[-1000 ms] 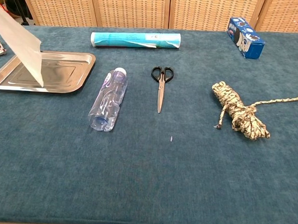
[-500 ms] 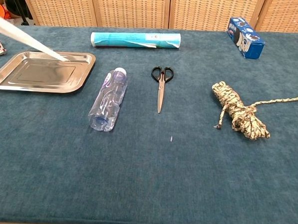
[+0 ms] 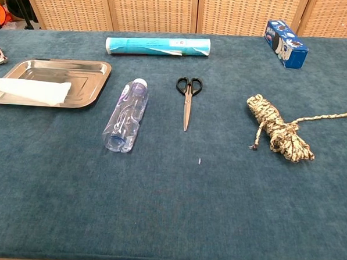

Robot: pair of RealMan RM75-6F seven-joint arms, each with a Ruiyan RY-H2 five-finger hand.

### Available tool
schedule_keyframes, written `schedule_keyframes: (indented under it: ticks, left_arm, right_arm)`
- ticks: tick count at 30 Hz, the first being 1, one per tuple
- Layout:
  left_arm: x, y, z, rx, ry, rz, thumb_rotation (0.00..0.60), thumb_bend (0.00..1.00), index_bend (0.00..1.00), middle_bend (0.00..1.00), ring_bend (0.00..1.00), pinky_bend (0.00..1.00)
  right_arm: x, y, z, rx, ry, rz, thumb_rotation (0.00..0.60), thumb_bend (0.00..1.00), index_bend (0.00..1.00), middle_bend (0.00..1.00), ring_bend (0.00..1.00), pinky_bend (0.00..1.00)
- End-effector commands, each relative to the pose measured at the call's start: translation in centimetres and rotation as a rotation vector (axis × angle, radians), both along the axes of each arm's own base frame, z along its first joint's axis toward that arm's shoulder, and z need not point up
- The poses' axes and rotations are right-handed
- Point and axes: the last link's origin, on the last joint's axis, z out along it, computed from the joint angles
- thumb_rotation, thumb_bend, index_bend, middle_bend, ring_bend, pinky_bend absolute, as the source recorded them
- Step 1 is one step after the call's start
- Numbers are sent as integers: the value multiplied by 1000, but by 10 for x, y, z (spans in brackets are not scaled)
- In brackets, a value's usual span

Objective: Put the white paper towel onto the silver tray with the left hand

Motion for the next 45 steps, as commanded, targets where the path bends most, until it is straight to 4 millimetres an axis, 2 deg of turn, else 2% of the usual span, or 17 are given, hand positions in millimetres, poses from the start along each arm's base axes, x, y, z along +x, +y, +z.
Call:
schedule_keyframes:
  ticks: [1,6,15,26,45]
  left_arm:
    - [-4,4,-3,4,-3,3,600,465,691,0,0,0]
    - [-8,23,-6,20,-6,-9,600,467,693,0,0,0]
    - [-1,39,-24,7,-44,-42,600,467,693,0,0,0]
    - [4,41,-43,-21,-63,-81,600,467,693,0,0,0]
    - [-7,47,-48,-70,-41,-110,600,468,693,0,0,0]
  right_arm:
    - [0,0,0,-1,-1,0,600,0,86,0,0,0]
    - [0,0,-1,5,1,3,600,0,86,0,0,0]
    - [0,0,0,3,-3,2,600,0,86,0,0,0]
    - [-1,0,1,0,-10,2,600,0,86,0,0,0]
    - [0,0,2,-2,-12,5,600,0,86,0,0,0]
